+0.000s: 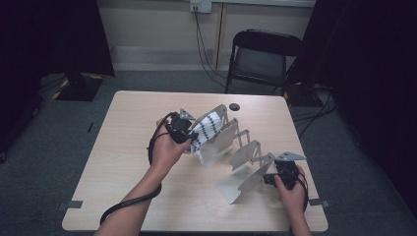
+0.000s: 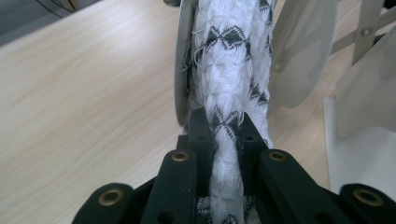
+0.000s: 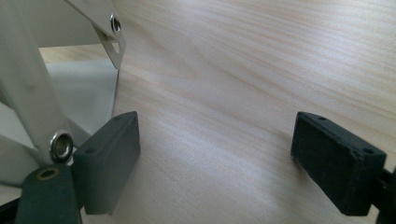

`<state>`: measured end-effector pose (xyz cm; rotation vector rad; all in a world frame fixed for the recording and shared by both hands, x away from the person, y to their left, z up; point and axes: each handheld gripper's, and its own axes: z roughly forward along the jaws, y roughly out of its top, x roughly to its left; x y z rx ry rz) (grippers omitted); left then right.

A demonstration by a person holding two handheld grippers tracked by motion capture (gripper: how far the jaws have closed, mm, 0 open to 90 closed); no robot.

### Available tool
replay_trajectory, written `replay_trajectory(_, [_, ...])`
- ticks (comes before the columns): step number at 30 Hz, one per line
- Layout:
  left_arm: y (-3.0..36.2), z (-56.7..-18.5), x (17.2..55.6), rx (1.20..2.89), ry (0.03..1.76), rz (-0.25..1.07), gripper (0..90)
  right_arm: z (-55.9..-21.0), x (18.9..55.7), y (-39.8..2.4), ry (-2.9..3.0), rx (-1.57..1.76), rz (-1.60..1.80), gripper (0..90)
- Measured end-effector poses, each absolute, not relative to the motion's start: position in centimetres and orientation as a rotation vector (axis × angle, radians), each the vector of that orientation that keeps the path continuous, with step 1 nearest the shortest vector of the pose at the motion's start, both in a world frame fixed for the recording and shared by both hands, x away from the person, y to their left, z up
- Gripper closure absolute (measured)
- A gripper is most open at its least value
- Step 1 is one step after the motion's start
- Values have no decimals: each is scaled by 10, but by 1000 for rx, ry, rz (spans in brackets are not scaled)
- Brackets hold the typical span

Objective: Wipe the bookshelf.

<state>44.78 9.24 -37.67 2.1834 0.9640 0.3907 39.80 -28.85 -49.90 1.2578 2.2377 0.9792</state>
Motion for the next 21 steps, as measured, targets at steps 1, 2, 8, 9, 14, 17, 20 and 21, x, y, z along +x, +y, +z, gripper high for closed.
replay_trajectory(1, [93, -381, 448, 2184, 969, 388, 812, -499, 398, -289, 2238, 1258, 979, 151])
replay_trajectory(2, [93, -385, 448, 2186, 979, 385, 812, -499, 398, -289, 2238, 1257, 979, 151])
replay_trajectory(8, [95, -407, 448, 2203, 1001, 348, 811, -499, 398, -289, 2238, 1261, 980, 151])
replay_trajectory(9, [95, -410, 448, 2200, 1006, 346, 811, -499, 398, -289, 2239, 1259, 980, 151])
replay_trajectory(14, [95, -424, 448, 2216, 1023, 326, 811, -499, 398, -289, 2239, 1259, 980, 151])
replay_trajectory(17, [95, -432, 447, 2218, 1031, 320, 811, -499, 398, -289, 2239, 1258, 980, 151])
replay_trajectory(20, [95, -438, 446, 2224, 1037, 306, 811, -499, 398, -289, 2239, 1259, 980, 151])
replay_trajectory(21, [96, -439, 446, 2227, 1038, 298, 811, -499, 398, -289, 2239, 1259, 980, 151])
